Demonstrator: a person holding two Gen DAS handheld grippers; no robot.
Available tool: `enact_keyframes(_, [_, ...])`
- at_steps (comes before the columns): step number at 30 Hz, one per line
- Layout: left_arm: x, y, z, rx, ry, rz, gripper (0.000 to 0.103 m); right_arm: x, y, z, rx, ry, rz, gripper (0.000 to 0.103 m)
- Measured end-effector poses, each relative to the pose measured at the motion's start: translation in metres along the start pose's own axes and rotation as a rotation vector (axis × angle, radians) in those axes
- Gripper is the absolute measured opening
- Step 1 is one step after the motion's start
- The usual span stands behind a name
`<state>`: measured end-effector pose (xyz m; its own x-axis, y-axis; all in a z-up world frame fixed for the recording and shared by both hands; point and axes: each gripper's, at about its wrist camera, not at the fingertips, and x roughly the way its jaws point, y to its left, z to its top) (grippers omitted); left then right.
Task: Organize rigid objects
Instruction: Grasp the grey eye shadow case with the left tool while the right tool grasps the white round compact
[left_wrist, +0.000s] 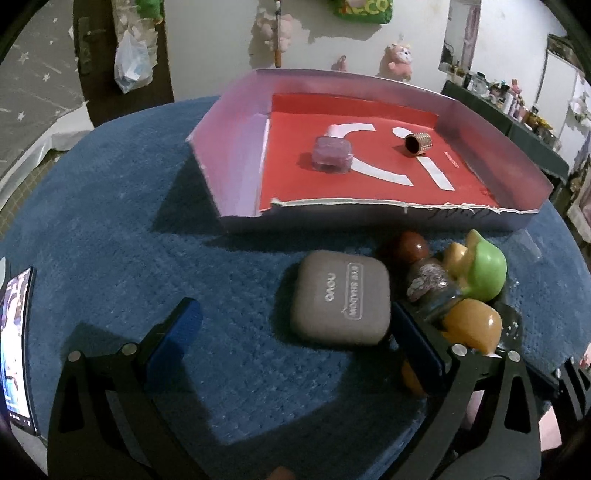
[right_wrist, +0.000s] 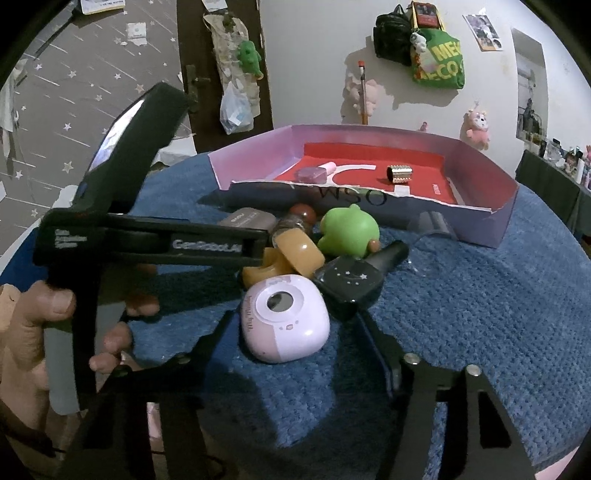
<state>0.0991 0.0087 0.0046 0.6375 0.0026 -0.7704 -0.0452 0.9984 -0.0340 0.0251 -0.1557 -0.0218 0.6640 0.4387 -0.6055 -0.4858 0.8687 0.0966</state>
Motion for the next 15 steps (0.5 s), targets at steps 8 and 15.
enact_keyframes(8, [0.003, -0.008, 0.007, 0.031, 0.004, -0.014, 0.087, 0.006, 0.005, 0.002, -0.011, -0.004, 0.03, 0.059])
enact_keyframes(15, [-0.004, -0.009, 0.004, 0.062, -0.03, -0.042, 0.049, 0.01, 0.01, 0.005, -0.04, -0.006, 0.011, 0.052])
